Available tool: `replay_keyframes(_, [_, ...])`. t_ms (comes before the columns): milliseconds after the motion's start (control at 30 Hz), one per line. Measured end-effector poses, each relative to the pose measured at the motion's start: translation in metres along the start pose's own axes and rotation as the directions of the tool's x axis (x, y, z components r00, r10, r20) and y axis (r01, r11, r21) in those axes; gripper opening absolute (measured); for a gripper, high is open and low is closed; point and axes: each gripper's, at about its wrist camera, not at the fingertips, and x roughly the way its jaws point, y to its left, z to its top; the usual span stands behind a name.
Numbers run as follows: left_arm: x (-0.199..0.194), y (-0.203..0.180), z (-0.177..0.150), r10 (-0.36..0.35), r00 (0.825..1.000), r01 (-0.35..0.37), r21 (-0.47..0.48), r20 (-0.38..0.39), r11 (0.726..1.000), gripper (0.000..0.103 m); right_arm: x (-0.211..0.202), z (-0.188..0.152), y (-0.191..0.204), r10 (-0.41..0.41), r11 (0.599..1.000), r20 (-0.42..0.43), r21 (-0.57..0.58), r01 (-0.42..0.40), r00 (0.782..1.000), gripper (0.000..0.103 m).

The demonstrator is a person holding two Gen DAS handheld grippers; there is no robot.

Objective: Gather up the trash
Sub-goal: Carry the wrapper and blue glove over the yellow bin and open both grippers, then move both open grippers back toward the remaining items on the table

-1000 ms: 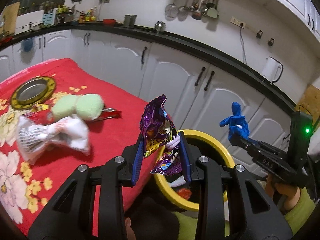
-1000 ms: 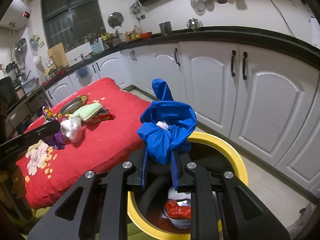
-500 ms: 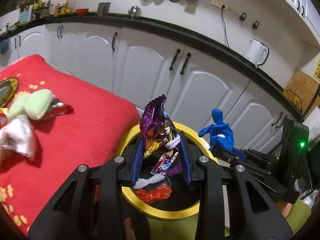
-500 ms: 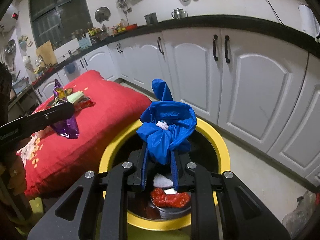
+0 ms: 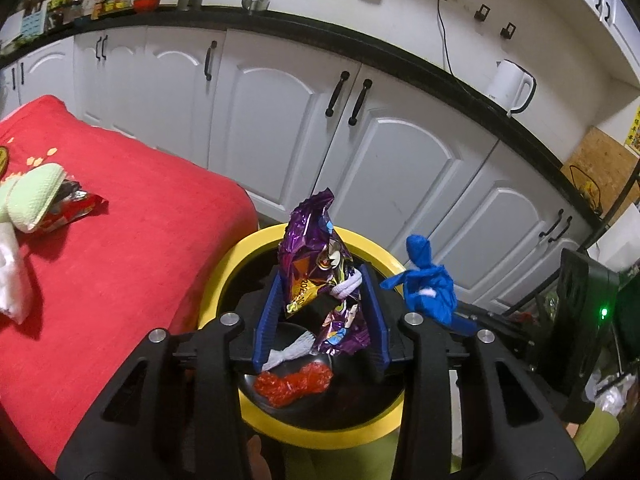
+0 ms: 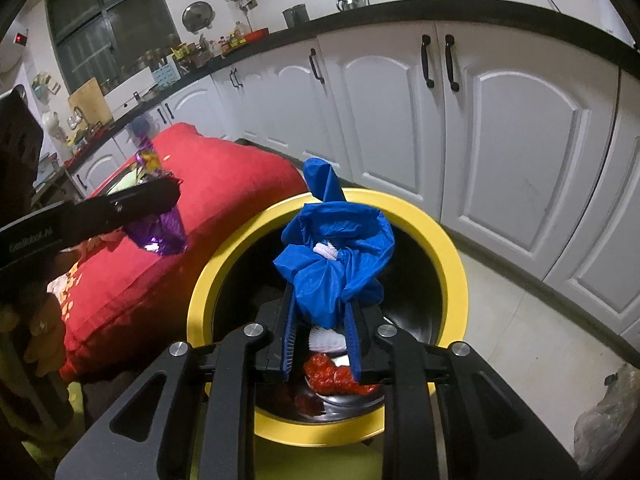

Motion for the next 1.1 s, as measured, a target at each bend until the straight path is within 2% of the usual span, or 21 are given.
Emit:
replay_keyframes(167, [0.005,0.001,0.002,0.002,1.0,-0.002,-0.007,-0.007,1.0,0.037,0.001,-0.002,-0.003,0.003,1.0,-0.003,0.013,-0.003,1.0,0.037])
replay_keyframes(233, [0.005,0.001,0.001,0.001,1.0,-0.001,-0.011,-0.01,1.0,0.044,0.0,-0.003,-0.004,0.008,1.0,0.003,0.02,-0.008,1.0,0.046])
replay_keyframes(367, [0.005,0.003,0.0,0.008,1.0,-0.008,-0.023,-0.009,1.0,0.054,-0.002,-0.003,-0.005,0.005,1.0,0.011,0.026,-0.005,1.0,0.05])
replay_keyframes(433, [0.004,0.006,0.0,0.011,1.0,-0.011,-0.033,-0.006,0.999,0.066,-0.003,-0.002,-0.008,0.001,0.999,0.02,0.032,-0.002,1.0,0.054])
replay_keyframes(500, [0.002,0.007,0.0,0.014,1.0,-0.014,-0.043,0.0,0.999,0.073,-0.005,-0.001,-0.009,-0.005,0.999,0.034,0.039,0.004,0.999,0.057])
replay_keyframes(533, [0.0,0.009,0.0,0.017,1.0,-0.017,-0.05,0.005,0.999,0.081,-0.006,0.0,-0.009,-0.008,0.999,0.039,0.04,0.007,0.999,0.057])
replay_keyframes(600, [-0.004,0.013,-0.001,0.023,1.0,-0.022,-0.068,0.018,0.997,0.091,-0.01,0.001,-0.009,-0.015,0.999,0.055,0.04,0.012,0.998,0.059])
replay_keyframes(833, [-0.03,0.019,0.001,0.1,0.991,-0.093,-0.076,0.09,0.993,0.092,-0.02,0.008,-0.004,-0.034,0.999,0.119,0.018,0.032,0.992,0.064])
replay_keyframes(1100, [-0.062,0.029,0.003,0.177,0.969,-0.165,-0.086,0.171,0.983,0.092,-0.027,0.014,0.013,-0.015,1.0,0.159,-0.023,0.019,0.987,0.068])
